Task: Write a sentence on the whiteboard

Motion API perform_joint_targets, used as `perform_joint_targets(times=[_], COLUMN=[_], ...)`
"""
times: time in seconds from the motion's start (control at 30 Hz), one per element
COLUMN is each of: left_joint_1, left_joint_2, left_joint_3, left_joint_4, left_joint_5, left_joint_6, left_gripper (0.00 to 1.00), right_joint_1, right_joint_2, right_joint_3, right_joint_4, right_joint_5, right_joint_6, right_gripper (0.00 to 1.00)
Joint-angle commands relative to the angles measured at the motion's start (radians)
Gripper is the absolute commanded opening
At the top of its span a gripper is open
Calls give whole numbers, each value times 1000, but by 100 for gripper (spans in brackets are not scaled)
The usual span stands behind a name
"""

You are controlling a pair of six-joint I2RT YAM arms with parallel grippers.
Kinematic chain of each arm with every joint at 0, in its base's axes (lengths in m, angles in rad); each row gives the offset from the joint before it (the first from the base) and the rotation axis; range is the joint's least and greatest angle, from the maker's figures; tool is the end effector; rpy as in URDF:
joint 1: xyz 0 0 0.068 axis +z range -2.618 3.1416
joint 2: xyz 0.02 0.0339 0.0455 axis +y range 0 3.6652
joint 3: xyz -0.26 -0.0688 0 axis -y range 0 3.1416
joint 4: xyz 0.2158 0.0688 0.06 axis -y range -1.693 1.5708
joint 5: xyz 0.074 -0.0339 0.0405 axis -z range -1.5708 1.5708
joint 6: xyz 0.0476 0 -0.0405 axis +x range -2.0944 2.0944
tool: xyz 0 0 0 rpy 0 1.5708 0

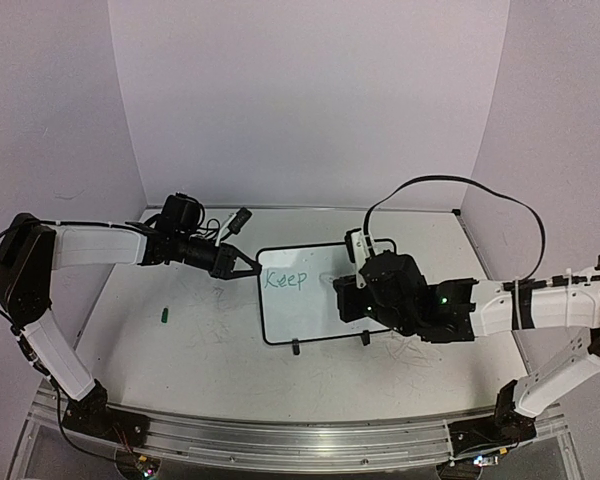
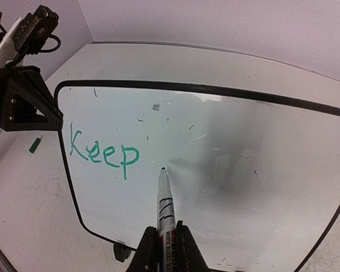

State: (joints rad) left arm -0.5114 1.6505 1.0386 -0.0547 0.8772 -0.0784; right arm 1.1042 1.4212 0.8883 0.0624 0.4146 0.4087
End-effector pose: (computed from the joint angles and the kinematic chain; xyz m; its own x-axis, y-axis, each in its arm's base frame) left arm 0.2733 -0.1953 0.2333 -0.6033 0.2812 -0.7463 0.7951 0.2846 -0.5355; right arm 0.1532 0.2615 0.2593 -0.4478 -0.0805 -0.8905 -0.5209 0.8330 0.1867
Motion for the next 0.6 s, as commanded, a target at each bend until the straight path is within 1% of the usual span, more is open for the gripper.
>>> perform_joint_targets(times=[0.0,0.57], left_joint_1=[2,1], left_joint_2=[-34,-35], left_joint_3=[21,21], left_joint_4=[-31,-31], left_joint_5=[-3,1], left_joint_6=[-3,-3], left_gripper=[0,0], right_joint_1=[-9,-20], right_joint_2=[15,51], right_joint_3=[36,68], right_joint_4=[62,52], right_joint_5=[28,45], right_joint_6=[-11,-8], right_gripper=[0,0])
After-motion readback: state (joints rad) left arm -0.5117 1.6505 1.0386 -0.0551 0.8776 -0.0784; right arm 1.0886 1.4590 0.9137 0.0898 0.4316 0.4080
